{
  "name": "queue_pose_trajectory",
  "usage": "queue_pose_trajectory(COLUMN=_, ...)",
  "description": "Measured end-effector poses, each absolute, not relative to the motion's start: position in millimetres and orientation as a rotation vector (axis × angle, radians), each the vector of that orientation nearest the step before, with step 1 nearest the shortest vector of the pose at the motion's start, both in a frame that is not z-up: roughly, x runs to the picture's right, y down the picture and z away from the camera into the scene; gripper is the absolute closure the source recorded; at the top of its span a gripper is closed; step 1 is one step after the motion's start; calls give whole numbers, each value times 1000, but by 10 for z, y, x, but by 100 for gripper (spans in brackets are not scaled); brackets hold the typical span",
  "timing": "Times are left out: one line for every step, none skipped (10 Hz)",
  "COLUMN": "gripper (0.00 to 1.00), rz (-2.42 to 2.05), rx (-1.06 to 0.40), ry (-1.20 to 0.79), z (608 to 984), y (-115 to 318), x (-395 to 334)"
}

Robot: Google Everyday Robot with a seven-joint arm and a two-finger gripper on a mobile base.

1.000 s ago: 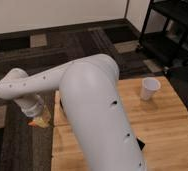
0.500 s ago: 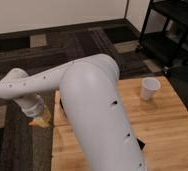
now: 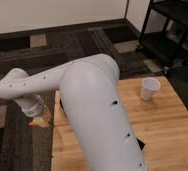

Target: Drag the pepper across the table

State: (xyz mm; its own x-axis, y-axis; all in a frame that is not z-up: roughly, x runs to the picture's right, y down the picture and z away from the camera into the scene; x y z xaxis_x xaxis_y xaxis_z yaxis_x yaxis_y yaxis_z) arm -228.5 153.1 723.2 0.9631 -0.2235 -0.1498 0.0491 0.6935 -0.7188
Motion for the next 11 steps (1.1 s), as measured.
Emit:
queue_pose_trajectory(gripper=76, rz=-154, rx=-792, ry=234, z=7232, y=1531, x=-2285)
queue_pose_trajectory(gripper=66, rz=-154, rx=-792, ry=234, z=7232, y=1531, x=-2285)
queue_pose_trajectory(gripper=54, rz=-154, rx=-792, ry=234, z=7232, y=1531, x=-2285)
queue_pose_trajectory(gripper=42, rz=-154, rx=-792, ry=234, z=7232, y=1531, x=-2285)
queue_pose_trajectory(gripper=34, rz=-154, rx=-792, ry=234, z=7232, y=1531, x=-2285)
queue_pose_trajectory(gripper=22, rz=-154, rx=-792, ry=234, z=7232, y=1531, x=-2285)
queue_pose_trajectory(gripper=20, rz=-154, rx=-792, ry=234, z=7232, y=1532, x=-2285)
queue_pose_trajectory(gripper=20, rz=-154, rx=-792, ry=234, z=7232, y=1532, x=-2285)
queue_pose_trajectory(gripper=20, rz=-154, rx=-792, ry=234, z=7233, y=1532, x=-2285)
queue_pose_trajectory(gripper=20, rz=-154, rx=-792, ry=234, z=7233, y=1532, x=-2285)
queue_pose_trajectory(gripper=20, rz=-154, rx=-792, ry=234, z=7232, y=1532, x=-2285)
